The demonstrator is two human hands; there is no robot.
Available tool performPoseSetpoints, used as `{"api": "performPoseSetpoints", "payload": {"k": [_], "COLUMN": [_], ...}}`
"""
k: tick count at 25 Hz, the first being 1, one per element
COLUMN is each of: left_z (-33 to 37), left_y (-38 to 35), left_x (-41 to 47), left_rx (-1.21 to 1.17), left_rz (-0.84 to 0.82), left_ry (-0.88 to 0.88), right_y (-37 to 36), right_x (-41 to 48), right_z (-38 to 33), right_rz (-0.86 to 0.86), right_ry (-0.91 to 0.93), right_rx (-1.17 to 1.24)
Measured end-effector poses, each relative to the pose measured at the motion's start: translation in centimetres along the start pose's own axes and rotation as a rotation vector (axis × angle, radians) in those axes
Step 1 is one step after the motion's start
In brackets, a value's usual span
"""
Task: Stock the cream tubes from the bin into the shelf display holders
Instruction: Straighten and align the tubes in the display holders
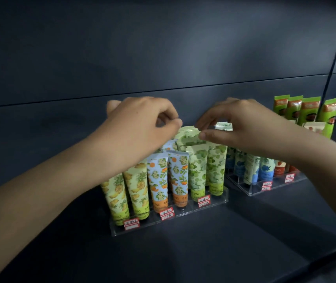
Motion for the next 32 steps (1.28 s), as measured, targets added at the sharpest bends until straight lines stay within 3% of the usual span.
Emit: {"api": "performPoseSetpoints", "payload": {"k": [11,32], "left_z": [-1.8,-1.5], "left_y": [-1.4,-1.5], "left_x": [-1.6,-1.6], "left_rx": [0.187,0.157], "left_rz": [-0.18,-0.302], "left_ry": [0.024,0.035], "right_y": [-3.0,-3.5], "right_x": [1.7,1.4], "right_z": [-1.2,-1.1], "right_rz": [-0.189,-0.202], "right_ry": [-0.019,-0.047], "right_rx": [0.103,0.207]}}
Point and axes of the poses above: each hand's wrist, its own x-axis towards the middle knuckle, its own y-axis out of the back of the hand, z = x × y, the point moved 1 cm from there along x, towards the middle knuckle, and after that the axes turned 14 degrees about x, right-handed, at the moved point
